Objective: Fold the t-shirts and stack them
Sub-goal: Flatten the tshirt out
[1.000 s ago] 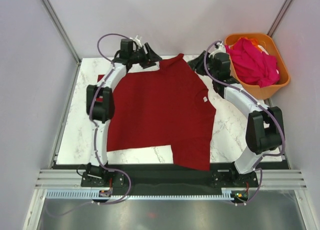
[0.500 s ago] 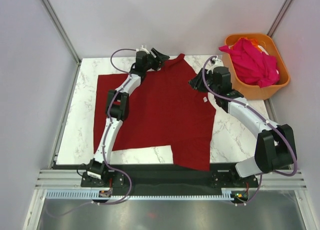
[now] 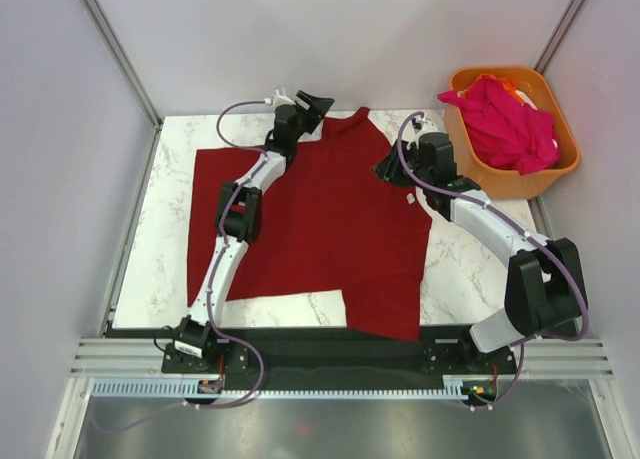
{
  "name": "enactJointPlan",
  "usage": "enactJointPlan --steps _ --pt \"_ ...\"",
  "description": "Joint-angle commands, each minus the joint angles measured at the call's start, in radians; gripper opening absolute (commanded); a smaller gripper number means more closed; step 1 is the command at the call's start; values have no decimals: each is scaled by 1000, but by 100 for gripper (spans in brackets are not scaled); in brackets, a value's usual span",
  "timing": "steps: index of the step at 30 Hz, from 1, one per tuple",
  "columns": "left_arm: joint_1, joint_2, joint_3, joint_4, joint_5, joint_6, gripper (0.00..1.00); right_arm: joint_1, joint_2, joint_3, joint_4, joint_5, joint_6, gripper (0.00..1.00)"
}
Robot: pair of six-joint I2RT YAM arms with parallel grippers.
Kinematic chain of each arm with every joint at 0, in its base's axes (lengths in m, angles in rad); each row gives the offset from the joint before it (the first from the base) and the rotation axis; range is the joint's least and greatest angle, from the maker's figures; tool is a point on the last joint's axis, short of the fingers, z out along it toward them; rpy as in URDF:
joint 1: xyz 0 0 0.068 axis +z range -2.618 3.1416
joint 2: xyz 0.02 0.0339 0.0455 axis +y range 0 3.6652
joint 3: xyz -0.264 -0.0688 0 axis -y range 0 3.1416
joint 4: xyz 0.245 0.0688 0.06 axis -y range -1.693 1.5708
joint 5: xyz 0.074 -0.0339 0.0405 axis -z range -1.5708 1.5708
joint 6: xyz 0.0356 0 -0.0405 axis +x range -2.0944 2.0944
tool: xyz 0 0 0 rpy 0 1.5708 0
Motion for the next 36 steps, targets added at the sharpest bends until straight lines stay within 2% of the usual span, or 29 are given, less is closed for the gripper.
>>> enactJointPlan --steps 1,4,9,14,19,23,24,29,30,33,36 --pt "-16 33 47 -20 -30 -42 82 0 7 59 5 -11 -9 37" --pt "-38 36 50 -21 0 -12 82 0 19 64 5 -9 -9 37" --pt "-52 34 49 -69 -35 13 82 0 35 70 -35 -2 -14 37" --pt "-44 -28 49 -237 -130 120 81 -2 30 73 -64 18 -23 37" --pt "-3 -70 76 -346 -236 297 78 -3 33 78 -90 24 -29 37" --pt "69 -62 90 -394 -231 354 78 -7 47 82 -96 21 -28 37" --pt "86 -61 76 -385 -192 351 77 -5 51 87 -99 20 -28 38" --pt "140 -99 61 -368 -190 361 77 -7 68 93 -108 21 -34 37" --pt "145 -119 46 -304 -190 349 78 -5 71 96 -110 26 -34 37" --pt "155 -200 -59 -210 -156 277 88 -5 82 110 -110 44 -43 37" --pt "155 -231 -51 -100 -41 231 100 -5 98 119 -114 73 -57 39"
